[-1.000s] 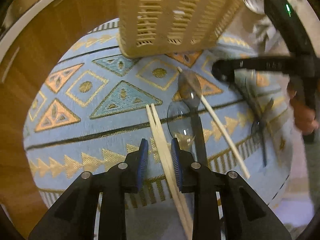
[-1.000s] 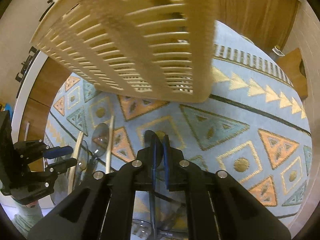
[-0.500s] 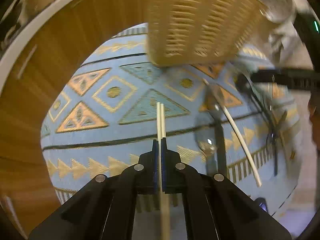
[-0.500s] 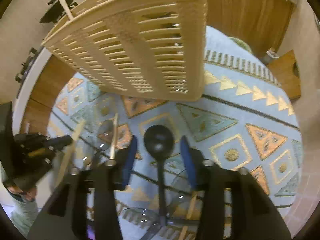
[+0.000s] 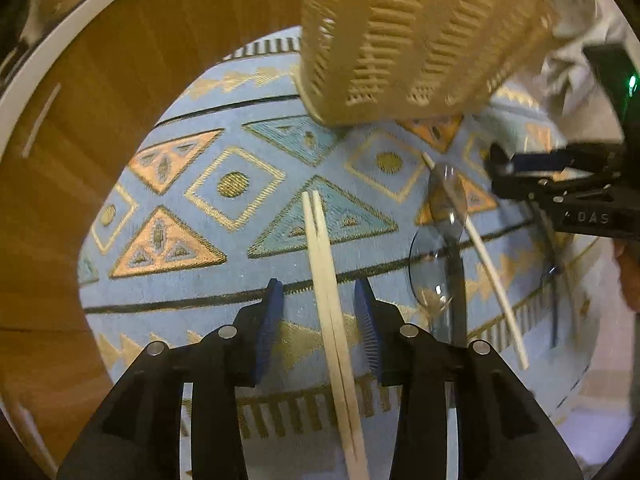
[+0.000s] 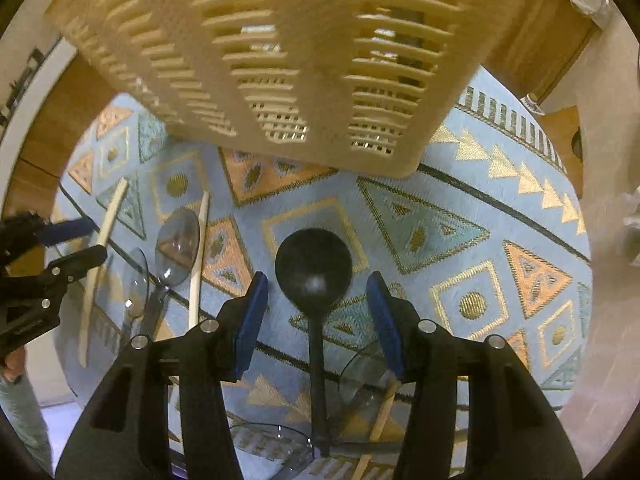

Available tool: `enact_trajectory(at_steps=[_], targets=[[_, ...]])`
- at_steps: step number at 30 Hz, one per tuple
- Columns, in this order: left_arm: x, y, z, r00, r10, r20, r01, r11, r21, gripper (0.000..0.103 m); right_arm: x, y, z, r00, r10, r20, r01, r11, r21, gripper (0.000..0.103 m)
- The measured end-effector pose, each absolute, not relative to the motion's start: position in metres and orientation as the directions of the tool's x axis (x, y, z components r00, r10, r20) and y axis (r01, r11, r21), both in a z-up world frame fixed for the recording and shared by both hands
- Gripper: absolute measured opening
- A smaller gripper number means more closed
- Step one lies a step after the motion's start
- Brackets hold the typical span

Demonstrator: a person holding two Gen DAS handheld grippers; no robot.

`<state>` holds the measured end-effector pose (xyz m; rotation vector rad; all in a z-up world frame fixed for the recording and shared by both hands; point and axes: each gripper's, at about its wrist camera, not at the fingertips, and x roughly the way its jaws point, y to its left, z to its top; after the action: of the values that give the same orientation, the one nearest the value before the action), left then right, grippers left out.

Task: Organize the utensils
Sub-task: 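Grasp another pair of chopsticks with the left gripper while the right gripper grasps the black ladle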

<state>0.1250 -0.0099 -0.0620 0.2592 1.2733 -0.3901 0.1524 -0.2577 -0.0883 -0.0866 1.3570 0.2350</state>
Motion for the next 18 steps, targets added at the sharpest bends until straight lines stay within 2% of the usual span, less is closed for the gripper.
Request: enact_trajectory(at_steps=[1,2,3,5,7,14,18], targets=[[0.125,-0.015,-0.062,0.243,-0.115,-0.963,0.433,0.901,0.002,0.036,0.151,-0.253,-0.088,0.203,0.08,-0.976,-0.219,0.975,0.034,0.04],[0.123,-0.022,-0.063,0.259,-0.062,-0.964,0.448,0.892,0.063,0.03,0.15,-0.25,-0.087,0.201,0.083,-0.976,-0.228,0.973,0.036,0.036],[0.122,-0.027,-0.064,0.271,-0.04,-0.962,0.465,0.881,0.094,0.017,0.15,-0.247,-0.087,0.196,0.083,-0.977,-0.235,0.971,0.035,0.032],[0.118,-0.036,-0.063,0.283,-0.02,-0.959,0.479,0.869,0.123,0.011,0.148,-0.242,-0.086,0.202,0.075,-0.976,-0.244,0.969,0.023,0.03],[0.115,-0.041,-0.062,0.31,-0.023,-0.951,0.467,0.874,0.131,0.009,0.144,-0.245,-0.083,0.216,0.113,-0.97,-0.249,0.967,0.057,0.005],[0.102,-0.018,-0.03,0.442,-0.217,-0.87,0.377,0.926,-0.04,0.009,0.128,-0.263,-0.064,0.305,0.246,-0.92,-0.239,0.955,0.175,0.005],[0.093,-0.013,-0.002,0.526,-0.262,-0.809,0.377,0.925,-0.055,0.009,0.123,-0.28,-0.048,0.354,0.313,-0.881,-0.248,0.94,0.234,0.005]])
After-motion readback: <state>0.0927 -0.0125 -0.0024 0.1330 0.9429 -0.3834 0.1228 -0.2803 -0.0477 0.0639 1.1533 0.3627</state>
